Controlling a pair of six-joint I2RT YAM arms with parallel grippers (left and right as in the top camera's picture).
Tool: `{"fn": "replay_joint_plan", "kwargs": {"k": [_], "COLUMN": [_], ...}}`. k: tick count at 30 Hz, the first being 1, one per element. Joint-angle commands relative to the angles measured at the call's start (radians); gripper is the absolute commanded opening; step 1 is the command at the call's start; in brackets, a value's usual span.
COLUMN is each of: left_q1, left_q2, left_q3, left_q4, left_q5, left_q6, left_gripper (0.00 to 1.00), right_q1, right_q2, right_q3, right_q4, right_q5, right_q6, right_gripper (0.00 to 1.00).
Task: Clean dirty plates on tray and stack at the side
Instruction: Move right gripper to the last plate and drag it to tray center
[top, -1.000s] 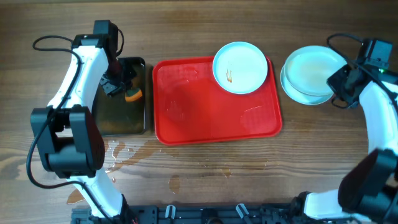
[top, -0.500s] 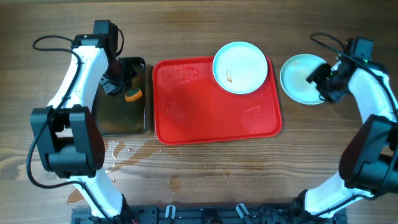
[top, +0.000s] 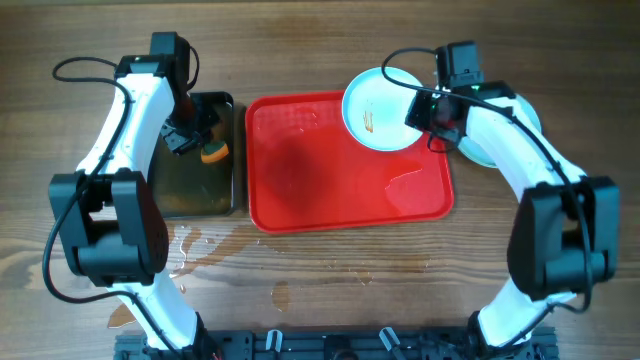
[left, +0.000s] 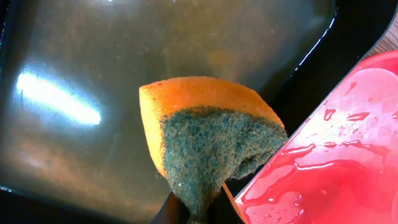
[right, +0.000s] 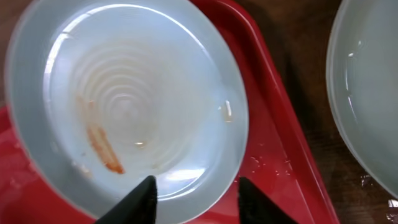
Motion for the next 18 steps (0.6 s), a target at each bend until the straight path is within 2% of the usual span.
{"fn": "replay_joint_plan", "kwargs": {"k": [1, 3, 5, 6, 7, 11, 18], "left_q1": [0.000, 0.000, 0.000, 0.000, 0.000, 0.000, 0.000], "left_q2": [-0.031, -0.031, -0.031, -0.031, -0.031, -0.031, -0.031], "left_q3": [0.011, 0.011, 0.011, 0.011, 0.011, 0.011, 0.011], "left_q4": [0.000, 0.000, 0.000, 0.000, 0.000, 0.000, 0.000], "left_q5": [0.011, 0.011, 0.011, 0.011, 0.011, 0.011, 0.011], "left_q6": [0.011, 0.011, 0.011, 0.012, 0.012, 0.012, 0.012], "left_gripper": [0.04, 0.04, 0.04, 0.04, 0.04, 0.04, 0.04], "right_q1": [0.000, 0.000, 0.000, 0.001, 0.002, 0.030, 0.161], "right_q2": [0.079, 0.110, 0.132, 0.137, 0.138, 0.114, 0.052], "right_q3": [0.011, 0.011, 0.011, 0.011, 0.011, 0.012, 0.012], "right_q4": [-0.007, -0.014, -0.020, -0.024, -0.031, -0.145, -0.344], "right_q5": [0.058, 0.056, 0.054, 0.050, 0.028, -0.066, -0.069], "right_q6": [0.007, 0.006, 0.002, -0.008, -0.033, -0.090, -0.098], "right_gripper": [0.38, 0.36, 0.28, 0.21, 0.05, 0.04, 0.06]}}
